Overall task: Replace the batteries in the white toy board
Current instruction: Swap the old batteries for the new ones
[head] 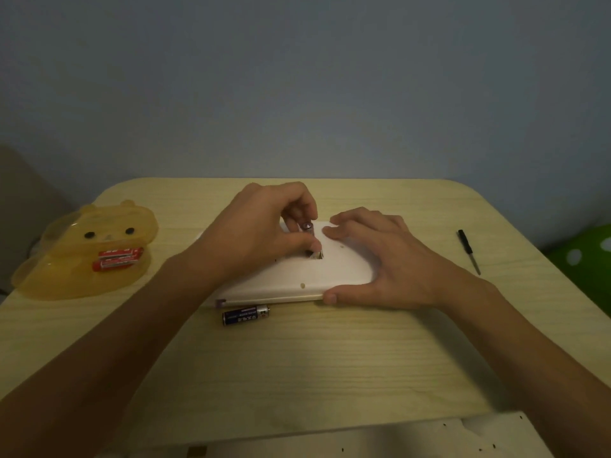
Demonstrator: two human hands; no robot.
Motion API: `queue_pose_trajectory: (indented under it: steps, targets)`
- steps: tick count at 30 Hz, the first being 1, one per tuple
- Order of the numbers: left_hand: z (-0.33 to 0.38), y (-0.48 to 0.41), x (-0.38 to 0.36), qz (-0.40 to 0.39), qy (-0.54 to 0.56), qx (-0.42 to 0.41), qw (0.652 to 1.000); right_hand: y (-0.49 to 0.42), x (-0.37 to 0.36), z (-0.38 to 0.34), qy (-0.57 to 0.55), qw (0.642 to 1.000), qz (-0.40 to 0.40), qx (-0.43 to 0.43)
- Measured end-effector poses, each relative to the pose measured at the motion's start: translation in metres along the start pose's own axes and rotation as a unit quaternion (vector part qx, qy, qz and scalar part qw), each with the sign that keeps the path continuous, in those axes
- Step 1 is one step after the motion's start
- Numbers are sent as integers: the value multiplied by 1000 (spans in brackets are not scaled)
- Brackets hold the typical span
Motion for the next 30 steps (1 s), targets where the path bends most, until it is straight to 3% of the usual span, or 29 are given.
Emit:
queue_pose_trajectory:
  steps: [7,20,30]
  targets:
    - [0,1,-10,-13,8,-51,999,1,1,-1,-9,1000,0,2]
    - [-12,5,-8,-36,-79,-101,991,0,-2,0,-3,1000,9,1]
    - [9,31,44,-63,-94,-132,985,1,-2,4,1,1000,1,6]
Point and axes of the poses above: each hand's wrist, its own y-axis away from the middle knuckle, its own x-axis out of the back of the hand, z = x × y, the point moved 3 cm from there along -y, towards the middle knuckle, and after that the axes turned 13 degrees about z, right-handed, at the moved point
